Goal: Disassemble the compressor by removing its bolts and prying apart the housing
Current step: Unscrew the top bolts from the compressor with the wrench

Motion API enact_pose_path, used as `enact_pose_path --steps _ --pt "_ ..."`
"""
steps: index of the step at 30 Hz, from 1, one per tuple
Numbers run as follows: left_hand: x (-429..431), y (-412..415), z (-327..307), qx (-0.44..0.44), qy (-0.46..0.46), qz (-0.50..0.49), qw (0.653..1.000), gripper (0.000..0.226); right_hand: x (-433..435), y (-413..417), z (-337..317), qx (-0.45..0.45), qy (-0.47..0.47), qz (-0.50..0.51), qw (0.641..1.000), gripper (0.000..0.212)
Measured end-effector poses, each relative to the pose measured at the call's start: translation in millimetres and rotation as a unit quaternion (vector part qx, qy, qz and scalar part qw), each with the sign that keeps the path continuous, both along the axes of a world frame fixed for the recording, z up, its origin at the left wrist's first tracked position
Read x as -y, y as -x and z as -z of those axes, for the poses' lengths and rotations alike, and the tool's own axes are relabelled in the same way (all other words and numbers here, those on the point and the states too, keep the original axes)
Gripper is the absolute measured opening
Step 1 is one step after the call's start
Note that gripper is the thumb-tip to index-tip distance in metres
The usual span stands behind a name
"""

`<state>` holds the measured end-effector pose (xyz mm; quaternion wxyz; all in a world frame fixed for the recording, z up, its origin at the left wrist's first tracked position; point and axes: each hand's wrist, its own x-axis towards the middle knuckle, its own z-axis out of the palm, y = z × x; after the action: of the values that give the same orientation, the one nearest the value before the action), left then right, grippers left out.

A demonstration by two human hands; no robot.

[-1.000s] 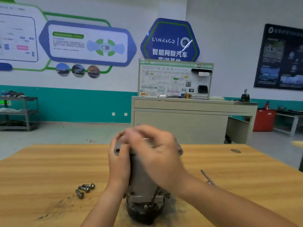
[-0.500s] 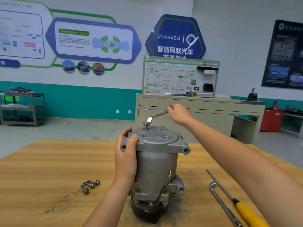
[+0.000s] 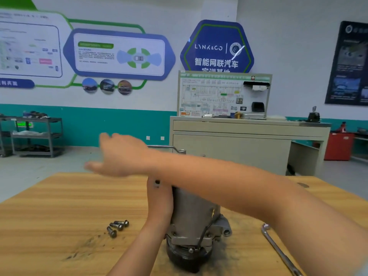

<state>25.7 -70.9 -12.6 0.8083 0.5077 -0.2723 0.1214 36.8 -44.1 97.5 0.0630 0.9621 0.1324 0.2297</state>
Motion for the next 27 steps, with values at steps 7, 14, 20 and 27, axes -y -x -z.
enact_pose_path --steps 7,14,20,27 --pt "3.6 -5.4 4.2 -0.019 -0.015 -0.018 1.0 0.018 69.3 137.1 31.7 0.173 -0.3 -0.186 0.92 0.028" --pt "1.5 -3.3 1.7 -0.06 0.002 0.02 0.998 0.019 178.2 129.9 47.1 0.256 -0.573 -0.03 0.778 0.024" --pt "0.1 0.7 -1.8 -0.071 0.004 0.038 0.997 0.014 237.1 35.6 21.9 0.129 -0.429 0.228 0.865 0.026" --pt "-2.2 5.2 -1.7 -0.073 0.015 0.057 0.996 0.015 154.2 -64.5 -39.4 -0.245 -0.146 0.322 0.903 0.044"
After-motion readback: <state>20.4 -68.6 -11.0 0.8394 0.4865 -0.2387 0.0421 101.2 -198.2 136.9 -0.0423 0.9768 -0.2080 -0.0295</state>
